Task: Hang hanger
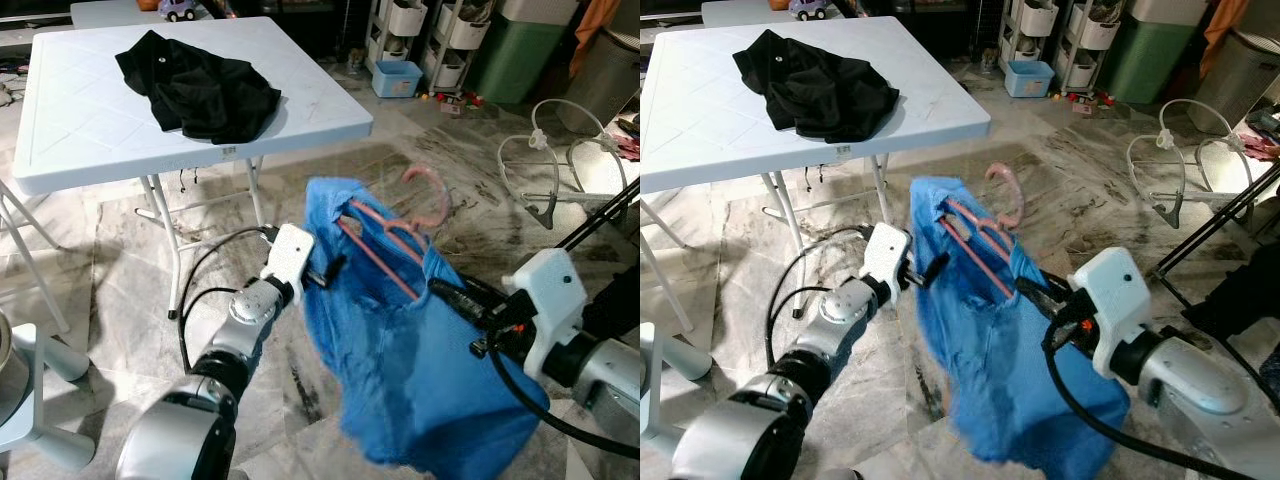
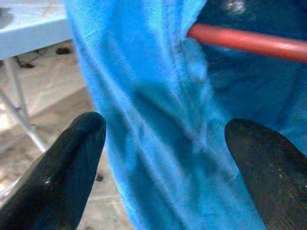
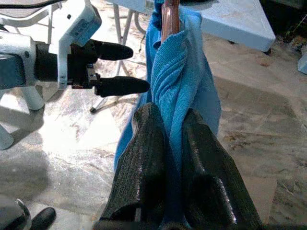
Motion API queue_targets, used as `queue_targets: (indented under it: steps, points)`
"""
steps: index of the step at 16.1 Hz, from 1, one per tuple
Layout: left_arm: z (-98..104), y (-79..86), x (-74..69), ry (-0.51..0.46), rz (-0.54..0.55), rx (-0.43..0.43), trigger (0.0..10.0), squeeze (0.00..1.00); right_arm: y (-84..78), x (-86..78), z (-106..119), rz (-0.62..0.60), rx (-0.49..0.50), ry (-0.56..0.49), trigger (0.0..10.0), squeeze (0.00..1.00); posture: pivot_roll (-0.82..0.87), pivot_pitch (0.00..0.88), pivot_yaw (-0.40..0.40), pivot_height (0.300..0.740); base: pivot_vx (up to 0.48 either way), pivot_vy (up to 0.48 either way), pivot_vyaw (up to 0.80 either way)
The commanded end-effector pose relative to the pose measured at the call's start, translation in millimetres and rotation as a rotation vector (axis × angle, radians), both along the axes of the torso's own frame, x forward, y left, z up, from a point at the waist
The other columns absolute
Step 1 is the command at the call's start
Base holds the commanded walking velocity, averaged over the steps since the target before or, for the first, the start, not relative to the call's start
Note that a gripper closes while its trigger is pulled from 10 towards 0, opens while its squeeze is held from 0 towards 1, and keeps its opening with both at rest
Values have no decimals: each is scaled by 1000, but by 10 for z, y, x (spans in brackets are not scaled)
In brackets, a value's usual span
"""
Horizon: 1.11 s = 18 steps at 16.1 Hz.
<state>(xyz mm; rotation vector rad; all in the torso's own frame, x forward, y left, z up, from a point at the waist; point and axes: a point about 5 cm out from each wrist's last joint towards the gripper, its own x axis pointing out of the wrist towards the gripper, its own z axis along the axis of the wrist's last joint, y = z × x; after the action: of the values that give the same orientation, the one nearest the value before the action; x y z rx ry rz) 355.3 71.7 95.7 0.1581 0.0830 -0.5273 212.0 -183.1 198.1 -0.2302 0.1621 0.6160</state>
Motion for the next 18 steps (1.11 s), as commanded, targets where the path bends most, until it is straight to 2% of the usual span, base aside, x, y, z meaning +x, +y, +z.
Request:
queue_targets:
  steps: [1, 3, 4, 6, 9, 10, 11, 12, 15, 16, 17, 18]
  points:
    - [21, -44, 15, -1, -2, 13, 10000, 1000, 2, -39, 83, 11, -4, -34, 10000, 0, 44, 51, -94, 740, 0, 0, 0]
    - [35, -43, 29, 2, 16, -5, 10000, 1000, 11, -42, 111, 9, -1, -40, 10000, 0, 34, 53, -88, 740, 0, 0, 0]
    - [75, -102, 27, -15, -6, -34, 10000, 1000, -16, -14, 143, -20, -4, -57, 10000, 0, 30, 55, -84, 740, 0, 0, 0]
    - [86, -96, 31, -35, -2, -14, 10000, 1000, -33, 9, 144, -41, -4, -61, 10000, 0, 30, 58, -81, 740, 0, 0, 0]
    - [89, 30, 82, -56, 110, 44, 10000, 1000, 60, -57, 204, 14, 33, -64, 10000, 0, 22, 62, -79, 740, 0, 0, 0]
    - [152, 57, 119, -79, 139, 33, 10000, 804, 57, -122, 196, 30, 28, -43, 10000, 0, 15, 63, -78, 740, 0, 0, 0]
    - [172, 67, 134, -82, 153, 28, 10000, 314, 57, -157, 187, 40, 29, -30, 10000, 0, 13, 64, -77, 740, 0, 0, 0]
    - [169, 73, 140, -69, 163, 18, 10000, 0, 74, -192, 187, 57, 35, -22, 10000, 0, 7, 63, -74, 740, 0, 0, 0]
    - [167, 38, 142, -40, 156, -23, 10000, 0, 125, -287, 209, 108, 61, -9, 10000, 0, -3, 65, -69, 740, 0, 0, 0]
    - [178, 19, 139, -37, 142, -54, 6549, 0, 135, -318, 220, 121, 70, -5, 10000, 0, -9, 66, -64, 740, 0, 0, 0]
    - [186, 4, 136, -34, 129, -85, 2392, 0, 137, -339, 230, 125, 75, -3, 10000, 0, -11, 66, -63, 740, 0, 0, 0]
    - [203, -32, 126, -33, 94, -127, 0, 0, 134, -362, 237, 128, 77, 0, 10000, 0, -13, 67, -61, 740, 0, 0, 0]
